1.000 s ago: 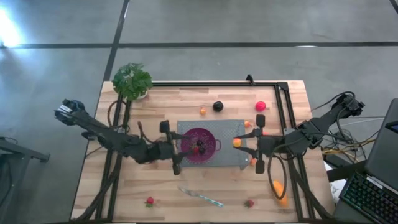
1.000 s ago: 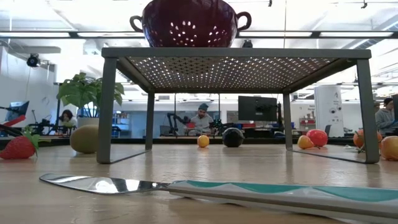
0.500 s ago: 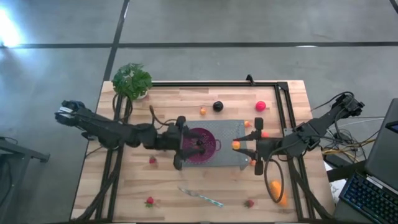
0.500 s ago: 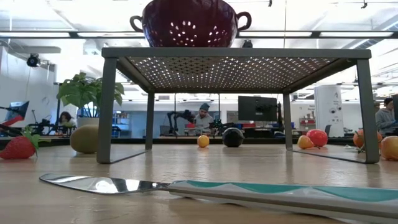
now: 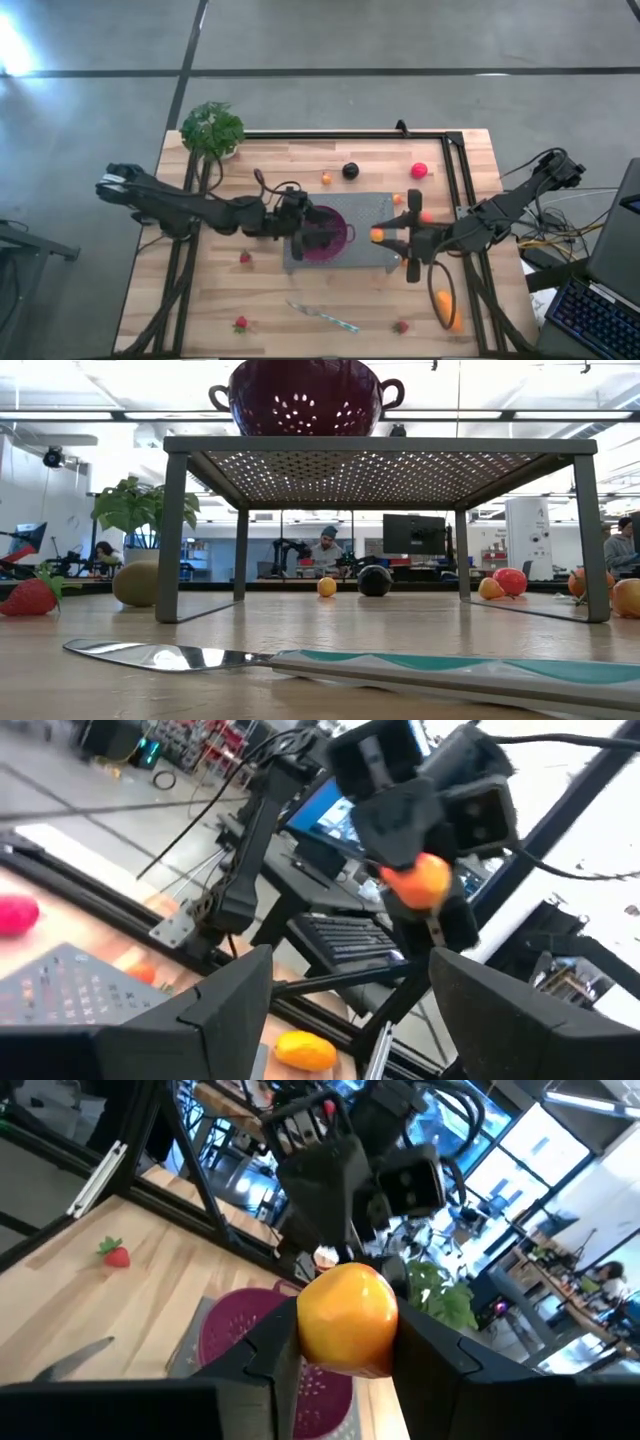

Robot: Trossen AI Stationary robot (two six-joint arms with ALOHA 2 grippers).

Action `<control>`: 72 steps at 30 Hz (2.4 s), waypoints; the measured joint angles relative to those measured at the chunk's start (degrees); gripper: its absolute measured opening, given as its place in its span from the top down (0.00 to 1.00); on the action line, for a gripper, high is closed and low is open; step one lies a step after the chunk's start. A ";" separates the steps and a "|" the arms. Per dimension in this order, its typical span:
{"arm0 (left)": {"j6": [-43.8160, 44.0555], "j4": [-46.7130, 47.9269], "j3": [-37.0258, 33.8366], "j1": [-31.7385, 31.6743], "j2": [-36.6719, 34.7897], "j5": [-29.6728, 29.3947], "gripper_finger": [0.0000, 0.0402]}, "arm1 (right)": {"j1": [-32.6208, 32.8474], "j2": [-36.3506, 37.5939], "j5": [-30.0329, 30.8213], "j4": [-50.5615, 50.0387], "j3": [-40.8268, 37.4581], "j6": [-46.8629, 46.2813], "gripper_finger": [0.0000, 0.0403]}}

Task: Pick & Place Fruit
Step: Put the pear into the purple strainer bowl

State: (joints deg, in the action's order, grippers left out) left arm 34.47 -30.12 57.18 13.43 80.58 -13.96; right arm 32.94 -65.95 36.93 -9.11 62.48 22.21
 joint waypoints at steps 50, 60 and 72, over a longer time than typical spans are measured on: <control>-2.94 -2.17 15.71 -1.07 14.31 8.31 0.54 | -1.83 -3.57 0.46 2.25 -0.02 0.94 0.70; -3.86 -2.24 15.68 -1.07 14.31 8.33 0.68 | -1.84 -3.55 0.50 2.15 -0.02 0.97 0.63; -5.25 -2.90 15.66 -1.33 14.08 8.40 0.67 | -1.83 -2.61 2.62 -0.10 -0.02 -4.95 0.54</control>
State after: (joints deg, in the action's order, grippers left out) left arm 29.22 -33.02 72.84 12.10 94.66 -5.55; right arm 31.11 -68.56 39.55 -9.21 62.46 17.27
